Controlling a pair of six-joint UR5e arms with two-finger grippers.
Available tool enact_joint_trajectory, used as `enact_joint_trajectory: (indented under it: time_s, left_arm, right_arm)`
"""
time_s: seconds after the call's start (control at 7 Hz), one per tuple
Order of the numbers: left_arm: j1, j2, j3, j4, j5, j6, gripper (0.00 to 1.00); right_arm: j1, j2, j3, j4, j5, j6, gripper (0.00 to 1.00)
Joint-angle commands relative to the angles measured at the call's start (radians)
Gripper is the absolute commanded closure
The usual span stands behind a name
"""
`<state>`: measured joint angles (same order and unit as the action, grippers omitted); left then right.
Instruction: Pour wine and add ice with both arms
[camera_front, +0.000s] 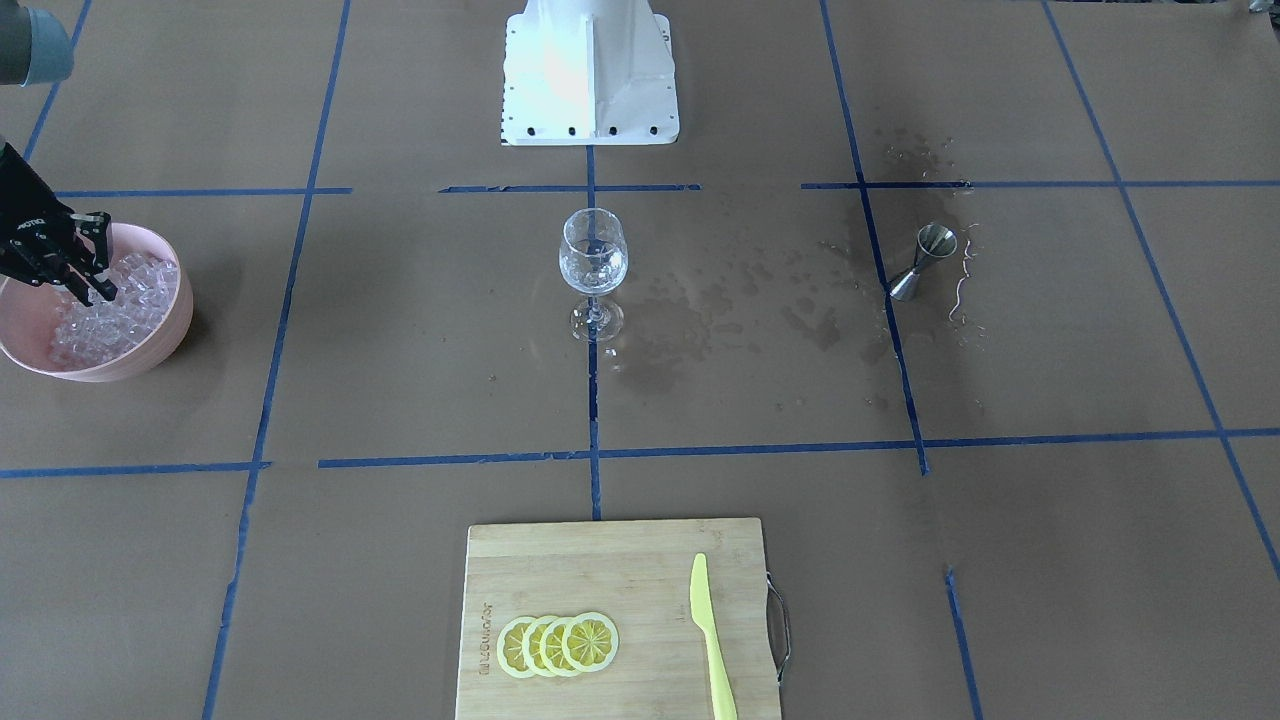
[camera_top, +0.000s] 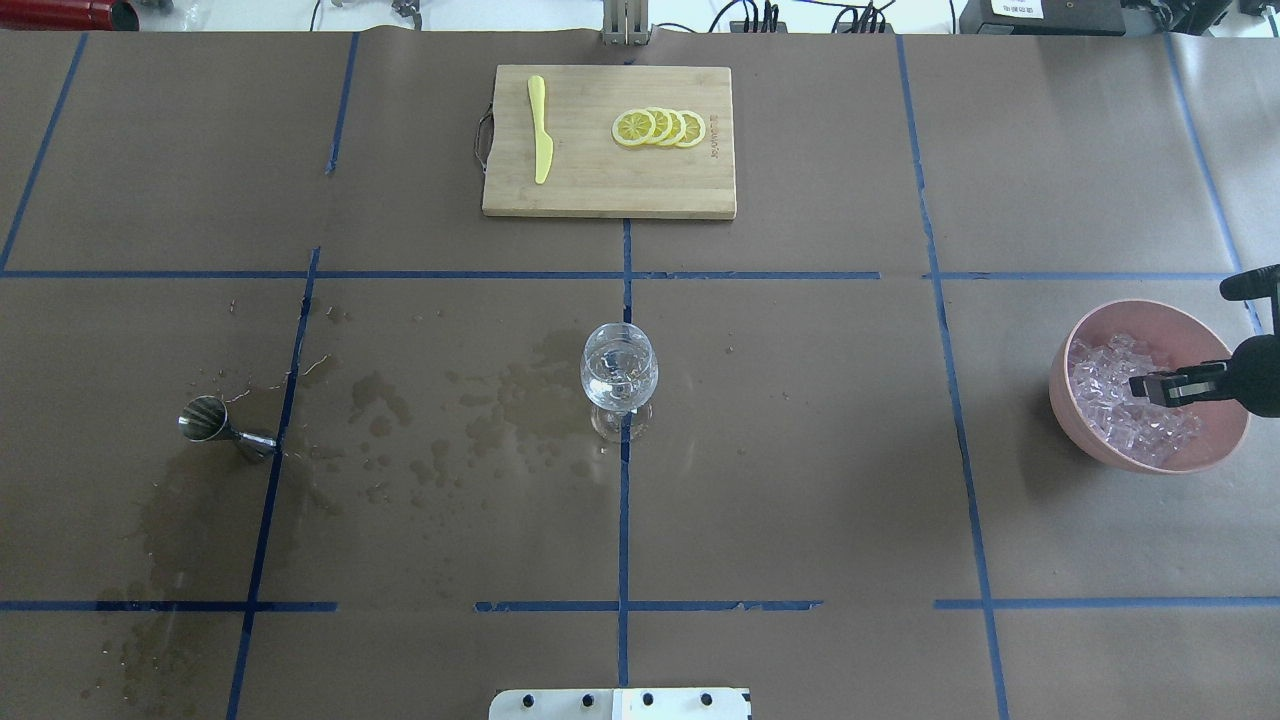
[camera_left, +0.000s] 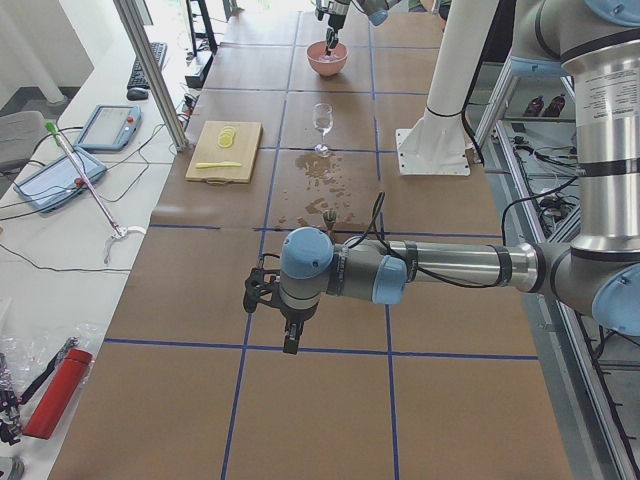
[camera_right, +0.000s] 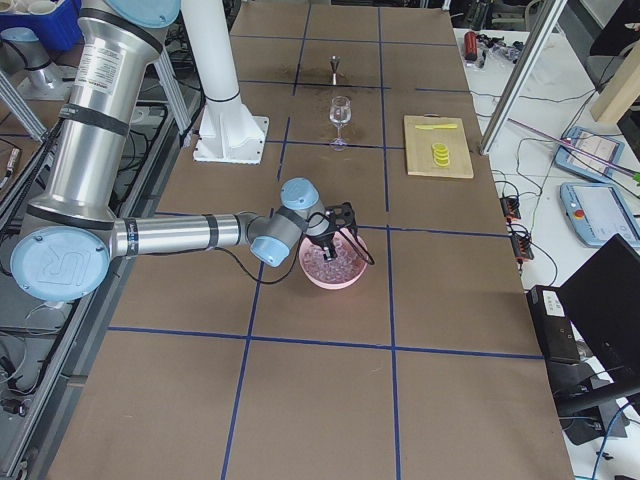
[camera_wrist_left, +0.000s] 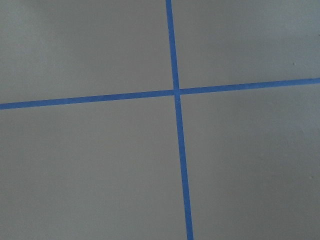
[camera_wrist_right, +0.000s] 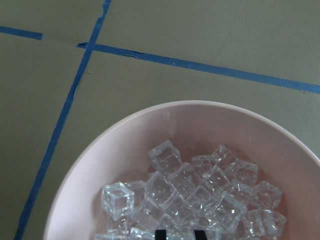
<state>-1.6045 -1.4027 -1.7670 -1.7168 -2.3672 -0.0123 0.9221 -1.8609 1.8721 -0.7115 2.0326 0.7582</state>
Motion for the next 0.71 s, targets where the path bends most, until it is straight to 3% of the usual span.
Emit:
enact_joint_trajectory:
  time_s: [0.0, 0.29, 0.57]
  left_arm:
    - [0.000, -0.002, -0.002, -0.001, 0.000, 0.000, 0.00]
    - [0.000, -0.010, 0.003, 0.000, 0.003, 0.002, 0.00]
    - [0.000, -0.010, 0.000, 0.002, 0.003, 0.005, 0.00]
  right_arm:
    - [0.056, 0.017, 0.156, -0.163, 0.067, -0.002, 1.00]
    - [0.081, 0.221, 0.254, -0.477, 0.069, 0.001, 1.00]
    - [0.045, 0.406, 0.291, -0.682, 0.067, 0.015, 1.00]
